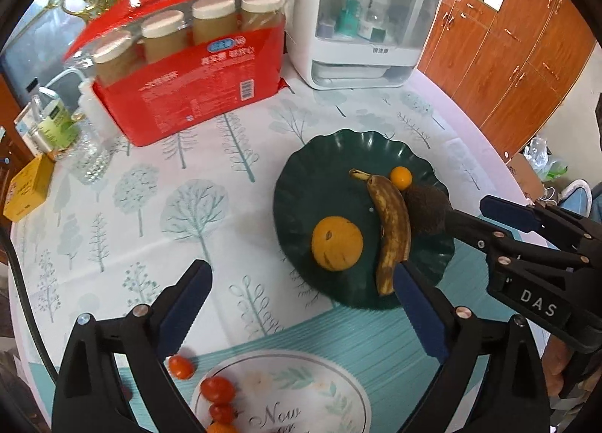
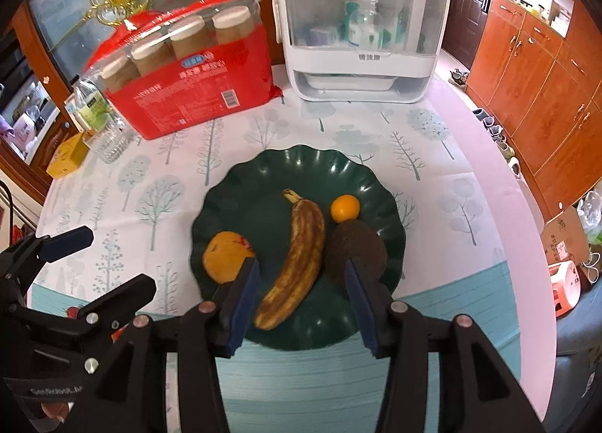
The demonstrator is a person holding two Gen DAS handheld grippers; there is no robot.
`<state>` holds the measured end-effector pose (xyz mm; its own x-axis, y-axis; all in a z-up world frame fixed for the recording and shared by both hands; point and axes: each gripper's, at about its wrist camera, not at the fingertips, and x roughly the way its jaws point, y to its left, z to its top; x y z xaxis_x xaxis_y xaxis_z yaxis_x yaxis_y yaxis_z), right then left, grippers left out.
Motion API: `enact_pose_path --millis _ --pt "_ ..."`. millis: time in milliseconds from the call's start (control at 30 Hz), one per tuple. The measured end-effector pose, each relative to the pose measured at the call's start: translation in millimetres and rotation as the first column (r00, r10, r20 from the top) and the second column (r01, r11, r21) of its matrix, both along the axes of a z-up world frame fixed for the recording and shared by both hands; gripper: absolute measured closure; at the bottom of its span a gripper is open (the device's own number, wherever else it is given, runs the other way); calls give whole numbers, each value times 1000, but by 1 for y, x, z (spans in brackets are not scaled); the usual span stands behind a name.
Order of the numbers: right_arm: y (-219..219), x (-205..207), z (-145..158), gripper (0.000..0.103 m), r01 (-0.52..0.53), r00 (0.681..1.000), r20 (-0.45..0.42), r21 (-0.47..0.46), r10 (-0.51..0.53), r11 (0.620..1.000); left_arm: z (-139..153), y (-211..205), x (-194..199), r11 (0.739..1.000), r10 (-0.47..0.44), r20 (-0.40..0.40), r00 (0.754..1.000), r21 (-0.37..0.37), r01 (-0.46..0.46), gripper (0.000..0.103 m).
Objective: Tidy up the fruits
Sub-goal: 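Lift both open tools away from the green plate, then grasp the red apple with the left tool while the right tool grasps a red tomato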
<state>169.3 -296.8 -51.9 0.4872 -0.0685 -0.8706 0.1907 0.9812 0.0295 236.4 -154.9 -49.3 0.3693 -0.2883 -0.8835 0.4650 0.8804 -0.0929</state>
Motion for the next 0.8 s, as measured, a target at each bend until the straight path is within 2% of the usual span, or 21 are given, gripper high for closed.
enact_pose_path --millis 500,800 --pt "74 -60 47 54 -43 995 93 47 39 998 55 86 -52 998 35 67 997 -63 -31 7" --pt "124 -83 52 54 -106 989 112 70 98 992 75 159 -76 994 86 105 991 -72 -79 6"
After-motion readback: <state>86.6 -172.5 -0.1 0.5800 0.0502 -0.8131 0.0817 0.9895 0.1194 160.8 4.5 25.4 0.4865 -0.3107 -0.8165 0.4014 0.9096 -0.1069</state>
